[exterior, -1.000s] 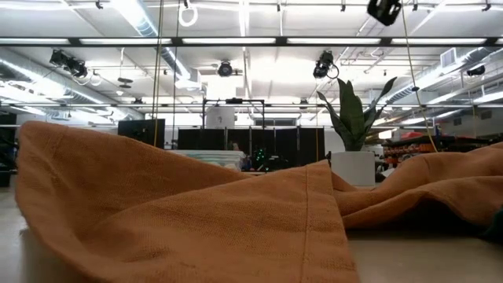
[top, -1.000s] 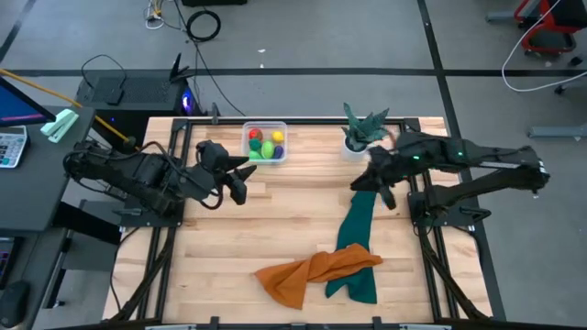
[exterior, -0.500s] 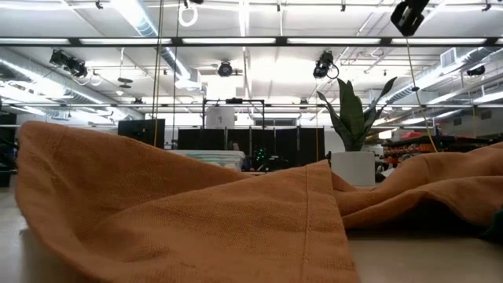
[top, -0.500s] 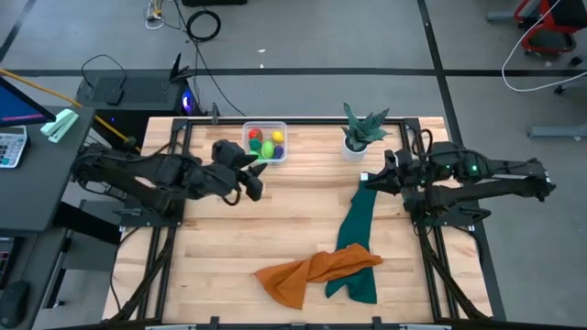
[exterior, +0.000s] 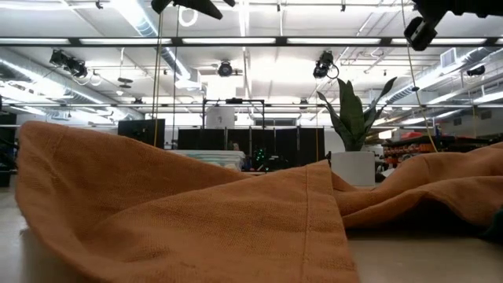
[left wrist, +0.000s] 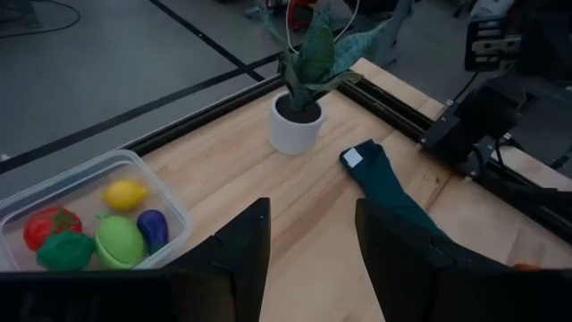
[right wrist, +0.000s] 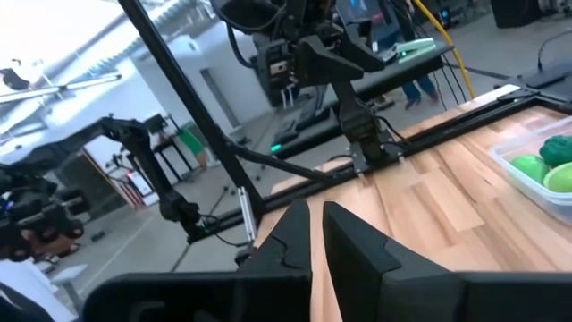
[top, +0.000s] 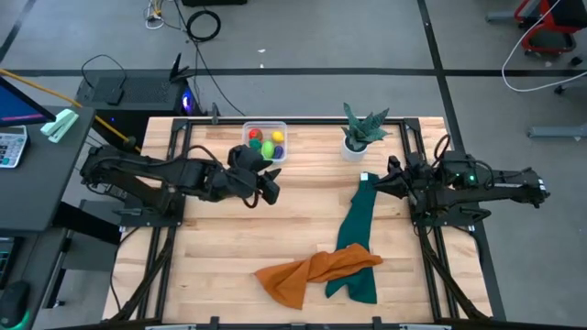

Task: Pick and placing Produce into tupperware
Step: Return to Home Position

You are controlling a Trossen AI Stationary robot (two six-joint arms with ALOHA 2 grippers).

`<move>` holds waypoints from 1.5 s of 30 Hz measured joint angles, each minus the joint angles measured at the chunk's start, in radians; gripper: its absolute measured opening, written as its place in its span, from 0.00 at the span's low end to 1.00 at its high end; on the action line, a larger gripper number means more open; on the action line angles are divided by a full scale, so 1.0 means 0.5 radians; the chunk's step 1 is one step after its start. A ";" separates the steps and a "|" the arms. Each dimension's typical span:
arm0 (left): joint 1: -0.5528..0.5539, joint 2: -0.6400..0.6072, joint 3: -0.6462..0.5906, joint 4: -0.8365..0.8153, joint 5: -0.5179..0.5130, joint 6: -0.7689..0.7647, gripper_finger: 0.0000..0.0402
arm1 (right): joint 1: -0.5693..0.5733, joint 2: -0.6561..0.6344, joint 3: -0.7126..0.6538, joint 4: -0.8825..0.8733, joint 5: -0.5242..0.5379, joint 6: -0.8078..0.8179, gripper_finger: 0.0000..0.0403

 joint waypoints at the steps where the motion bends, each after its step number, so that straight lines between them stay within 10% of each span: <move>1: 0.000 -0.001 0.000 0.000 0.000 0.001 0.43 | 0.000 -0.027 -0.016 0.000 0.000 0.001 0.00; 45: 0.024 -0.010 0.002 0.015 -0.005 -0.068 0.43 | 0.000 -0.385 -0.770 0.796 -0.036 0.122 0.00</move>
